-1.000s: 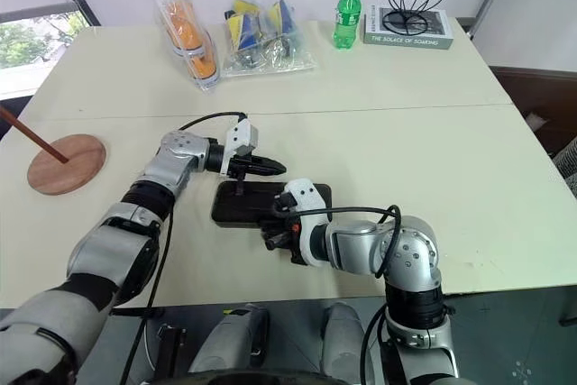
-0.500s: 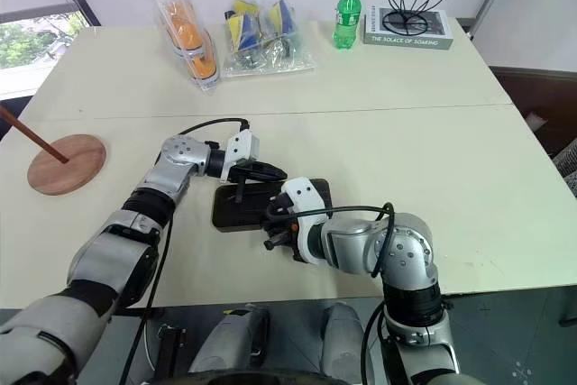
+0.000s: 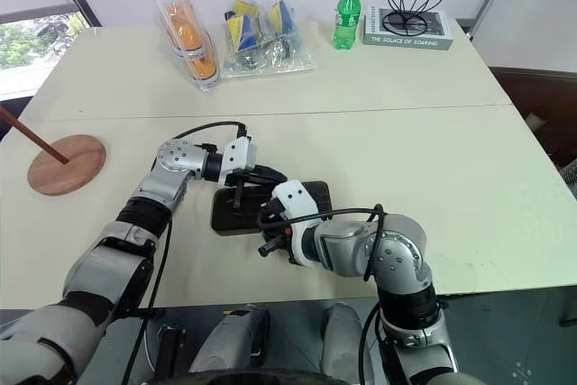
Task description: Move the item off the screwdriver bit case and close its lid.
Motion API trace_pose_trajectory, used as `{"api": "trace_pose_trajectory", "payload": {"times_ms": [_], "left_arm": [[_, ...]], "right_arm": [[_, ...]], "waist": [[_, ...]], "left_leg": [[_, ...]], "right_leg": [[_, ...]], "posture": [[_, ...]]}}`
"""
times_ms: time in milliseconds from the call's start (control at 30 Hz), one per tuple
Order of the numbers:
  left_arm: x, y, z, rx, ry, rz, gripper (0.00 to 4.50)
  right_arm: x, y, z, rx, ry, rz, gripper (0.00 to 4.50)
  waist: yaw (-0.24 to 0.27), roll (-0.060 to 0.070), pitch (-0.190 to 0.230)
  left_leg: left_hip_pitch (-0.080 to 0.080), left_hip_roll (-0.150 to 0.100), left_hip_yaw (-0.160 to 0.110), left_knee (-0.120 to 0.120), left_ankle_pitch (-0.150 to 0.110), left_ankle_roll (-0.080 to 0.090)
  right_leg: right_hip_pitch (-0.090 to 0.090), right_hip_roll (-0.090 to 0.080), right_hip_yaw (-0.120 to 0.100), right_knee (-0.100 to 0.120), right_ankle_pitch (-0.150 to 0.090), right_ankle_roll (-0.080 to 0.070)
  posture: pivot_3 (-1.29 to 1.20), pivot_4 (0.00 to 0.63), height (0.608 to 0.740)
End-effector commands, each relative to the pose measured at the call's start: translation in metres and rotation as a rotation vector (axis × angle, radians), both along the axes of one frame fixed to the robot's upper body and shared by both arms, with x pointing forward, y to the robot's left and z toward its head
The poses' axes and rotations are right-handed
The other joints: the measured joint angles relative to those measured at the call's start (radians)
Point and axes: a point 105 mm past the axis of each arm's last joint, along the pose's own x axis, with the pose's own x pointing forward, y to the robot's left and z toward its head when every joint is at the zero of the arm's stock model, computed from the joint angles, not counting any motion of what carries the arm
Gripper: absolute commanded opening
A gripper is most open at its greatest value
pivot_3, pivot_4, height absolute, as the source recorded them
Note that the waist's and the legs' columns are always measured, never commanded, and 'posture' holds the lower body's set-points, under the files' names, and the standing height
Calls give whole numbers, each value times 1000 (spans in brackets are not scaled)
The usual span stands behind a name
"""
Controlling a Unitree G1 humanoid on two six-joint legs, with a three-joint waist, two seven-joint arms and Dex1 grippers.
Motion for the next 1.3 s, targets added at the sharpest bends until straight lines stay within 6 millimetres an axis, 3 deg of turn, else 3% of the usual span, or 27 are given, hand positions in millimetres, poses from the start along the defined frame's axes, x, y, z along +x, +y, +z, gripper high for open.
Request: {"api": "trace_pose_trajectory", "payload": {"times_ms": [33, 267, 633, 1133, 1300], "left_arm": [[-32, -13, -40, 115, 116, -147, 0], [-36, -14, -40, 112, 122, -155, 0], [-33, -12, -38, 96, 119, -124, 0], [9, -12, 25, -159, 70, 102, 0], [22, -3, 26, -153, 42, 185, 0]], "right_arm": [[17, -4, 21, -15, -127, -52, 29], [24, -5, 25, -60, -197, -36, 29], [19, -4, 22, -71, -197, 14, 29], [10, -2, 20, -52, -145, 67, 29], [10, -3, 20, -49, -146, 71, 29]], "waist": [[1, 1, -1], [3, 2, -6], [3, 2, -7], [3, 2, -6], [4, 2, -6]], "left_leg": [[0, 0, 0, 0, 0, 0], [3, 0, -1, 1, 2, 4], [3, 0, -1, 0, 3, 5], [1, 0, -1, 0, 3, 5], [0, 0, -1, 0, 3, 5]], "right_leg": [[0, 0, 0, 0, 0, 0], [4, 0, 0, 0, 1, 0], [4, 1, 0, 1, 1, 0], [1, 0, 0, 0, 1, 0], [1, 0, 0, 0, 1, 0]], "posture": [[0, 150, 740], [0, 150, 740], [0, 150, 740], [0, 150, 740], [0, 150, 740]]}}
